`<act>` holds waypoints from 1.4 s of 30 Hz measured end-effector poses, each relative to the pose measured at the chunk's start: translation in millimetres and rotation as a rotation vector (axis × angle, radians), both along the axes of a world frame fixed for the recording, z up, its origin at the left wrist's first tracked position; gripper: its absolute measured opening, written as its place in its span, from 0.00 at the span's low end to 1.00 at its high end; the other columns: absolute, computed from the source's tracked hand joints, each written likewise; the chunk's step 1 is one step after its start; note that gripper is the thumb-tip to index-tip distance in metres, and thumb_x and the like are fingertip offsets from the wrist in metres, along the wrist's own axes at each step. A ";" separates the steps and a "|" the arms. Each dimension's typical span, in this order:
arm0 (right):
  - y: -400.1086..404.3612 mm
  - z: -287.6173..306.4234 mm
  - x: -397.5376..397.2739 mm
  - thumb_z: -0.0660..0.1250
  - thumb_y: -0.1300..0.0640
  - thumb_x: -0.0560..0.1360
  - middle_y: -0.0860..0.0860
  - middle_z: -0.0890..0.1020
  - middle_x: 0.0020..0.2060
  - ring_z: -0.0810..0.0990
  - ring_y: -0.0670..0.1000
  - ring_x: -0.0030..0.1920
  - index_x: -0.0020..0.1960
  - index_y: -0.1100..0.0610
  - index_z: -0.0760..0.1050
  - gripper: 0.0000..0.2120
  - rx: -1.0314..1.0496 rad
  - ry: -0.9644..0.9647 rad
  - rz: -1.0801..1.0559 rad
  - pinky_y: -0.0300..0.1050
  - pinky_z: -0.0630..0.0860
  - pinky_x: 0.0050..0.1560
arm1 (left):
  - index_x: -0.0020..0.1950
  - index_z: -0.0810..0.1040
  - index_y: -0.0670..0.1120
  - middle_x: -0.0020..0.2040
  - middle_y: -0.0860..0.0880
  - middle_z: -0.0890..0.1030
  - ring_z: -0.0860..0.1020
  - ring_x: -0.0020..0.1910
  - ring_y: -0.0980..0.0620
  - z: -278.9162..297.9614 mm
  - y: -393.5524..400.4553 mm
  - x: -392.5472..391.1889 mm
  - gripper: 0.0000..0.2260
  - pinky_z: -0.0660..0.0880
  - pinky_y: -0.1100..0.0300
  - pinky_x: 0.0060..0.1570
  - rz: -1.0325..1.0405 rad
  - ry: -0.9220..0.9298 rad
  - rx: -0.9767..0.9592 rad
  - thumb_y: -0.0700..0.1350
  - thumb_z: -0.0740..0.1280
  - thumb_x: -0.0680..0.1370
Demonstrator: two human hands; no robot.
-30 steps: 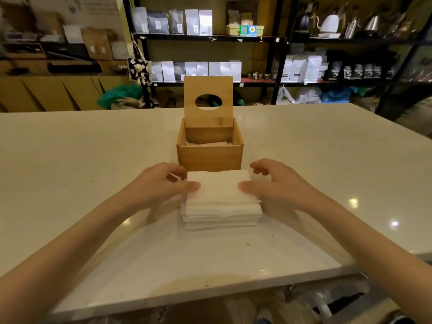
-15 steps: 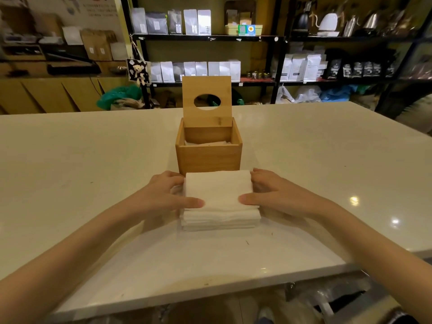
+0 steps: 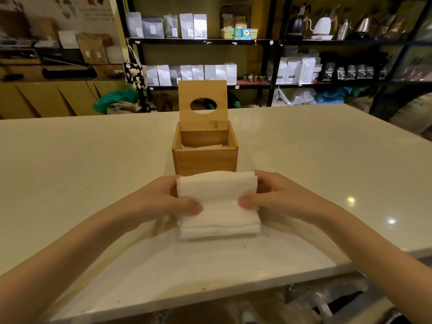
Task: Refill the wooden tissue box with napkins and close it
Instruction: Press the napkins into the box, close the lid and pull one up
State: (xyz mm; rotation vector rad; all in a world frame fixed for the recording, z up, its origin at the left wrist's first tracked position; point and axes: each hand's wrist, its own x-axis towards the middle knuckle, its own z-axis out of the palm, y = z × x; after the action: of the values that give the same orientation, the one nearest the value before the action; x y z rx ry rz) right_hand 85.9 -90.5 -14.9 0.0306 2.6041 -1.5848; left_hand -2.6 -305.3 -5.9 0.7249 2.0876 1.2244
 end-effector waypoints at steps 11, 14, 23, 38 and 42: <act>17.5 39.5 -18.8 0.75 0.59 0.60 0.51 0.85 0.52 0.82 0.51 0.54 0.58 0.57 0.77 0.26 -0.343 -0.087 -0.021 0.46 0.79 0.55 | 0.49 0.83 0.51 0.49 0.53 0.85 0.83 0.48 0.54 34.7 -5.6 -11.9 0.29 0.76 0.56 0.50 0.090 -0.176 0.163 0.52 0.79 0.49; 19.0 51.4 -28.9 0.75 0.61 0.60 0.51 0.85 0.50 0.83 0.50 0.51 0.53 0.58 0.80 0.21 -0.401 -0.069 0.016 0.42 0.80 0.51 | 0.45 0.85 0.50 0.47 0.51 0.86 0.84 0.45 0.53 48.8 -6.4 -19.2 0.24 0.79 0.57 0.46 0.163 -0.068 0.234 0.53 0.76 0.50; 27.5 79.3 -84.3 0.70 0.53 0.61 0.50 0.86 0.46 0.84 0.49 0.47 0.50 0.55 0.80 0.17 -0.364 -0.010 -0.026 0.42 0.80 0.50 | 0.47 0.81 0.52 0.43 0.54 0.86 0.84 0.43 0.56 84.1 13.0 -66.3 0.17 0.77 0.64 0.41 0.258 0.056 0.195 0.51 0.72 0.59; 29.5 49.2 -133.3 0.68 0.49 0.71 0.40 0.67 0.63 0.56 0.44 0.70 0.36 0.48 0.77 0.05 0.228 0.106 -0.183 0.46 0.55 0.66 | 0.37 0.84 0.44 0.56 0.60 0.69 0.69 0.48 0.59 57.7 38.7 -124.7 0.09 0.61 0.57 0.53 0.380 0.136 -0.127 0.49 0.71 0.69; 30.2 45.3 -140.6 0.71 0.51 0.69 0.40 0.67 0.65 0.54 0.43 0.71 0.43 0.53 0.82 0.06 0.349 0.105 -0.162 0.43 0.55 0.65 | 0.44 0.82 0.46 0.58 0.58 0.73 0.63 0.67 0.55 53.7 38.7 -132.7 0.12 0.60 0.52 0.63 0.349 0.346 -0.254 0.52 0.73 0.67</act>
State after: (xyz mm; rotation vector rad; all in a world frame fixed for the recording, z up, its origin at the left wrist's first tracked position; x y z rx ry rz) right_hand -54.7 -60.3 30.4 0.1916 2.9967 -1.1799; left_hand -135.3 -266.6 47.7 0.4946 2.6849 1.0301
